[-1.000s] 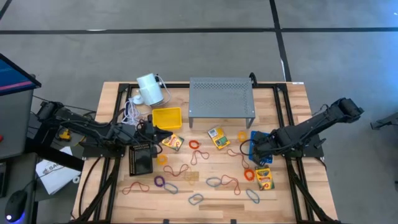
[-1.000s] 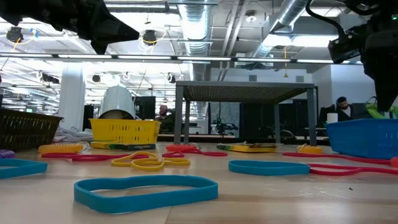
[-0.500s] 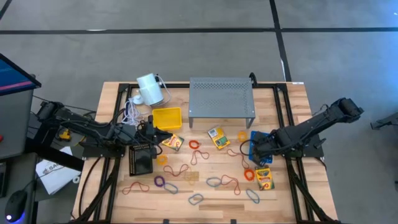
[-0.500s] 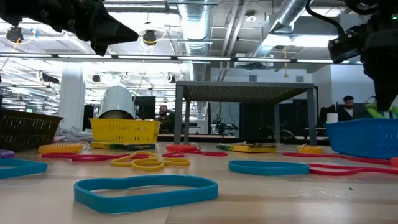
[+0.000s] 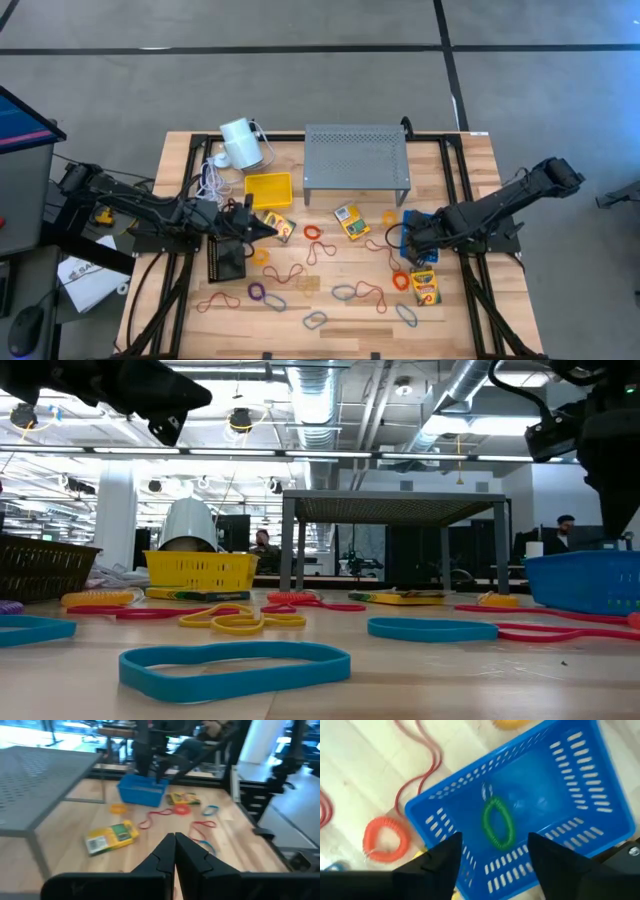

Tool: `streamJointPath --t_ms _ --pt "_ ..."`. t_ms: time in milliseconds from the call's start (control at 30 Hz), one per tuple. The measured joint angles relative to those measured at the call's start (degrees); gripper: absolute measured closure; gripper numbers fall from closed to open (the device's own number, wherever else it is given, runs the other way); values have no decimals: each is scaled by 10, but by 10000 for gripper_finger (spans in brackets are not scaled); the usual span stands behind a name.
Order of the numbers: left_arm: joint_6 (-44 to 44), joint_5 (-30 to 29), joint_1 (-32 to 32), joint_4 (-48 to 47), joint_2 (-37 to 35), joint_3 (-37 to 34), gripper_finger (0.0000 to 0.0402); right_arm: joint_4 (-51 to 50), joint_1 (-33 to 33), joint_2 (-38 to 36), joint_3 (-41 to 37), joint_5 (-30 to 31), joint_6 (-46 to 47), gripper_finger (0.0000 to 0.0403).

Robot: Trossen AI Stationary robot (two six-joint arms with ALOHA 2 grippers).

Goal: Pick & Place Office Desk Supplies
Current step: Put the red rubber band into the black bin

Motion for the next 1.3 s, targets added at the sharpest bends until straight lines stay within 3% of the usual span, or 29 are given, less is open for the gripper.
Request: streamJointPath --t_ms 167,300,567,700,1300 --pt "18 37 -11 -6 1 2 359 0 -7 0 0 14 -10 177" --pt "19 38 -35 -61 32 42 322 2 -7 0 0 18 -15 194" --pt "45 26 -70 -274 202 209 286 24 -6 0 0 60 -21 224" --pt "45 26 -77 -329 272 270 286 43 -6 0 0 60 -32 234" --pt "-32 10 -79 -340 448 293 285 94 -1 0 0 62 -79 255"
